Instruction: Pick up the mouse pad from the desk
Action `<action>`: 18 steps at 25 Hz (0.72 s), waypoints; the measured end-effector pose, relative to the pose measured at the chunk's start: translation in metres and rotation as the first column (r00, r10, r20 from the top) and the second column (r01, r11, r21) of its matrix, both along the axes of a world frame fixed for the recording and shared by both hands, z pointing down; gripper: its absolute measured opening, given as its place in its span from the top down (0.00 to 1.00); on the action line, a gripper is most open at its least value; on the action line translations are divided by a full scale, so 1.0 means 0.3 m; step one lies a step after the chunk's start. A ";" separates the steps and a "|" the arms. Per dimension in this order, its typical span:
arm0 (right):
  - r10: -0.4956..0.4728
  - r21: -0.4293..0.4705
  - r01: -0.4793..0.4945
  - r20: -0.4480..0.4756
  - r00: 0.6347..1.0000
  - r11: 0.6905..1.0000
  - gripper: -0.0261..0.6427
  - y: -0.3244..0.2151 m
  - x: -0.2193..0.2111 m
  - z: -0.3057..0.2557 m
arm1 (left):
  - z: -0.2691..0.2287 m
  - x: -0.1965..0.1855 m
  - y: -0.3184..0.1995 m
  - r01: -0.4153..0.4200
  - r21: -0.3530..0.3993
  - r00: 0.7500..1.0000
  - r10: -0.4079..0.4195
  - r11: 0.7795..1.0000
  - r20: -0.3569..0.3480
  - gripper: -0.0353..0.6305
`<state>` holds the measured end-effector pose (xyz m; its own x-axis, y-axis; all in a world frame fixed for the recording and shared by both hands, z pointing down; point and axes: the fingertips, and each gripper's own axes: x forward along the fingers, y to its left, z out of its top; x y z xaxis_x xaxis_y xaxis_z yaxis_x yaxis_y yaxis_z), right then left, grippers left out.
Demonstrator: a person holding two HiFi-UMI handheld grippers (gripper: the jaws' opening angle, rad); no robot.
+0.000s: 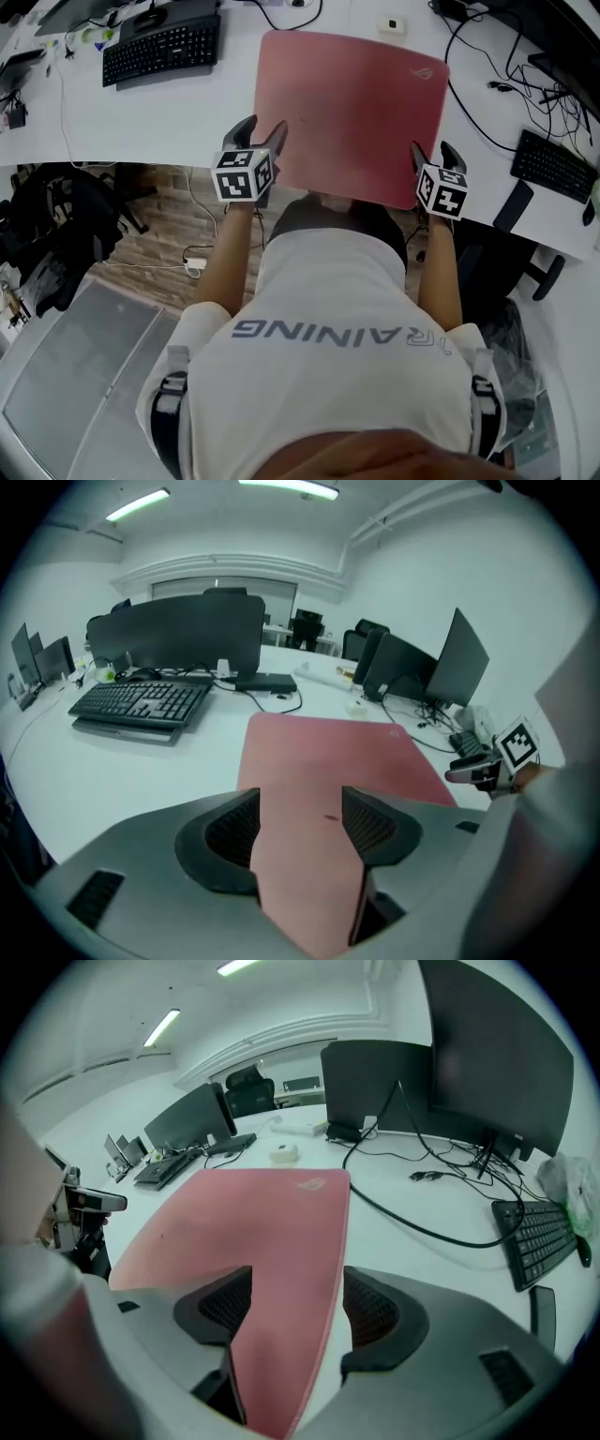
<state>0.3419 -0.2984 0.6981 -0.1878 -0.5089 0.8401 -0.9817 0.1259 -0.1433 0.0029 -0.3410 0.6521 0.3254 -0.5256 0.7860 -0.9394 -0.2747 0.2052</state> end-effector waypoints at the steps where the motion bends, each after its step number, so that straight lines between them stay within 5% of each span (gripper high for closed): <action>1: 0.001 -0.017 -0.001 -0.002 1.000 1.000 0.48 0.003 -0.002 0.021 | 0.038 -0.021 0.004 0.003 -0.026 1.000 -0.003 1.000 0.028 0.51; 7: -0.009 -0.093 0.007 -0.016 1.000 0.996 0.42 0.025 -0.022 0.114 | 0.185 -0.100 0.036 0.016 -0.151 0.994 0.001 0.988 0.108 0.47; 13: -0.002 -0.112 -0.003 -0.048 0.999 0.994 0.41 0.032 -0.032 0.149 | 0.270 -0.127 0.024 -0.008 -0.181 0.983 0.041 0.983 0.180 0.45; 18: -0.004 -0.118 -0.003 -0.057 0.998 0.993 0.41 0.035 -0.031 0.152 | 0.303 -0.120 0.028 0.006 -0.200 0.988 0.025 0.980 0.153 0.44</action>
